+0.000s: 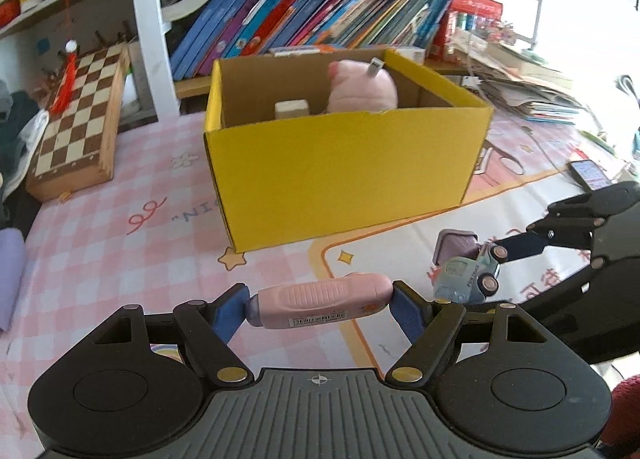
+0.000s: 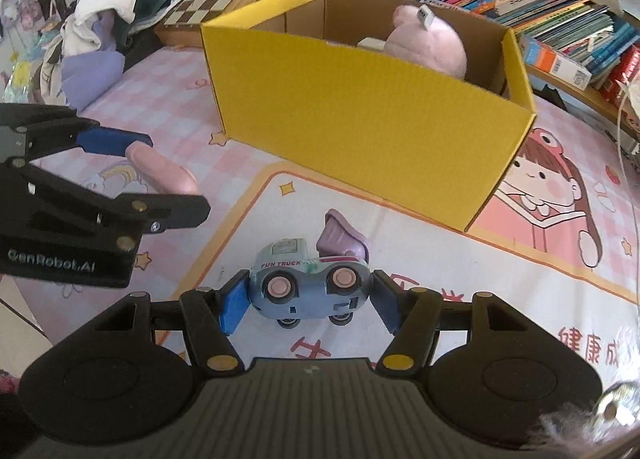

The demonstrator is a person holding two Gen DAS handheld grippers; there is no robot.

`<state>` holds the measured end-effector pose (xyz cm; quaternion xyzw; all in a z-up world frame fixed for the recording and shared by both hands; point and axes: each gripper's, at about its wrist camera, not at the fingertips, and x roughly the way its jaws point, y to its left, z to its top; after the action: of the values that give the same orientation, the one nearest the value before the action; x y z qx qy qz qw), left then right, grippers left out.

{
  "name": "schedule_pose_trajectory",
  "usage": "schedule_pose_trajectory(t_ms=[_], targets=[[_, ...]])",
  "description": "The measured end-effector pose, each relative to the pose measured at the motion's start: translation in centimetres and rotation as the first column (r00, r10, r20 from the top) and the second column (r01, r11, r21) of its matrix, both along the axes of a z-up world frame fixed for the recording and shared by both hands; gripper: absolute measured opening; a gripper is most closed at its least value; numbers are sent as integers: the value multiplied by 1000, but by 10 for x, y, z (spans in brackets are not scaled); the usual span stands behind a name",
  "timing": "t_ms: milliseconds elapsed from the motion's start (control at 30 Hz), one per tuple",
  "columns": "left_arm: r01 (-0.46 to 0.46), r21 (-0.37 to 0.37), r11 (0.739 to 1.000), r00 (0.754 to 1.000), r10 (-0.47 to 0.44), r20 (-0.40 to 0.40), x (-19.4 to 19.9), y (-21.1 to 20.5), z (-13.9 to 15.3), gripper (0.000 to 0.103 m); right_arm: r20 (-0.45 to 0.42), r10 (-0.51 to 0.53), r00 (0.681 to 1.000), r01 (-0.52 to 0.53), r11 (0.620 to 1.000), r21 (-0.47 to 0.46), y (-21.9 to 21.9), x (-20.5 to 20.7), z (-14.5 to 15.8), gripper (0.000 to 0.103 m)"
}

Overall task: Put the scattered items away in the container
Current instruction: 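Lift the toy truck and pink eraser with both grippers over the yellow box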

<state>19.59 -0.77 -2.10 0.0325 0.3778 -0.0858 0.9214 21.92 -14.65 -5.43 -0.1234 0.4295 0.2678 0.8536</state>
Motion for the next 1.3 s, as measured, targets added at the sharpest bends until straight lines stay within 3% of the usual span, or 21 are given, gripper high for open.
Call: schedule_pose_trajectory(t_ms=[367, 733, 1067, 1300], targets=[[83, 3, 997, 991, -83, 103, -11, 7, 41, 78, 90, -5, 996, 3, 1000, 24, -13, -9, 52, 62], [103, 14, 995, 958, -103, 268, 10, 3, 95, 78, 242, 46, 969, -57, 998, 38, -19, 12, 108, 62], [54, 41, 998, 944, -65, 324, 49, 1, 113, 78, 326, 99, 940, -108, 994, 10, -18, 60, 130, 62], [39, 63, 997, 957, -55, 284, 76, -3, 100, 78, 325, 144, 935, -144, 989, -23, -10, 105, 128, 62]])
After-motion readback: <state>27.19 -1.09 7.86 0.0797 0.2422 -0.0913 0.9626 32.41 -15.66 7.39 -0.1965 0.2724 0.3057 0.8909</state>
